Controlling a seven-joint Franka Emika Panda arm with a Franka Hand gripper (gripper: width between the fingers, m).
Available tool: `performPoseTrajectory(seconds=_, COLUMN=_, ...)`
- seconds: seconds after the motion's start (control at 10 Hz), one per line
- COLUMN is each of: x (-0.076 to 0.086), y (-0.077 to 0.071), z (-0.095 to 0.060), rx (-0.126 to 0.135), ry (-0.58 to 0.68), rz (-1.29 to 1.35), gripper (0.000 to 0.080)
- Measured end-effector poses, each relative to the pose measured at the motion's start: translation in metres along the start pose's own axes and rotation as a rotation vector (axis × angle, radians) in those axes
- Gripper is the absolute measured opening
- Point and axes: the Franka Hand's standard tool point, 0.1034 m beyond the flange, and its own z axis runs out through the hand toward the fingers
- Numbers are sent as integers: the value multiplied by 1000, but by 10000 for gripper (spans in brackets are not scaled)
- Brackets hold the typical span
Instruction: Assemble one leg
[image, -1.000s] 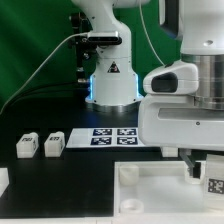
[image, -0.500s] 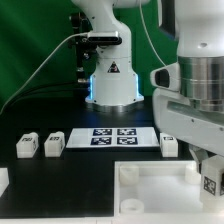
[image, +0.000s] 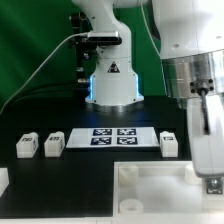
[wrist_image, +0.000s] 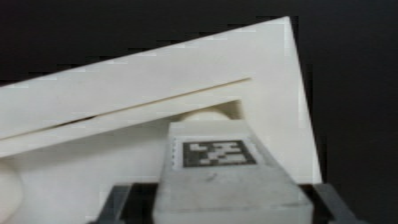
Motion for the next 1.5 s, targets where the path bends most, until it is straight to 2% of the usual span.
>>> performPoseTrajectory(seconds=0.1, x=0, y=0, z=0, rx=0, ry=0, rz=-10, gripper=349)
performPoseTrajectory(seconds=0.2, x=0, y=0, z=1, rx=-1, ry=0, rz=-40, gripper=349)
performPoseTrajectory(seconds=0.3, x=0, y=-1, z=0, rx=6, ry=1, rz=-123, gripper=529)
performPoseTrajectory(seconds=0.4, x=-1, y=-2, z=0, rx=17, ry=1, rz=-290, gripper=628)
performPoseTrajectory(seconds=0.6, x=-5, y=3, z=-2, rx=27, ry=9, rz=-496, gripper=644)
performPoseTrajectory(seconds=0.9, x=-1, y=1, z=-1, rx=22, ry=24, rz=-874, gripper=649)
performPoseTrajectory(seconds=1.0, x=-4, y=0, z=-3, rx=17, ry=44, rz=-1112, gripper=649)
performPoseTrajectory(seconds=1.1, x=-5, y=-2, z=-3, rx=-16, ry=64, rz=-1379, gripper=649)
performPoseTrajectory(seconds=1.2, x=-3, y=-2, z=3, rx=-71, ry=49, rz=-1520, gripper=649)
performPoseTrajectory(seconds=1.3, x=-2, y=-5, z=7, rx=-89, ry=40, rz=-1537, gripper=649)
performPoseTrajectory(seconds=1.4, x=-3, y=-7, z=6, rx=-77, ry=50, rz=-1482, gripper=637)
performPoseTrajectory(seconds=1.5, x=-2, y=-6, z=6, rx=-78, ry=51, rz=-1477, gripper=637)
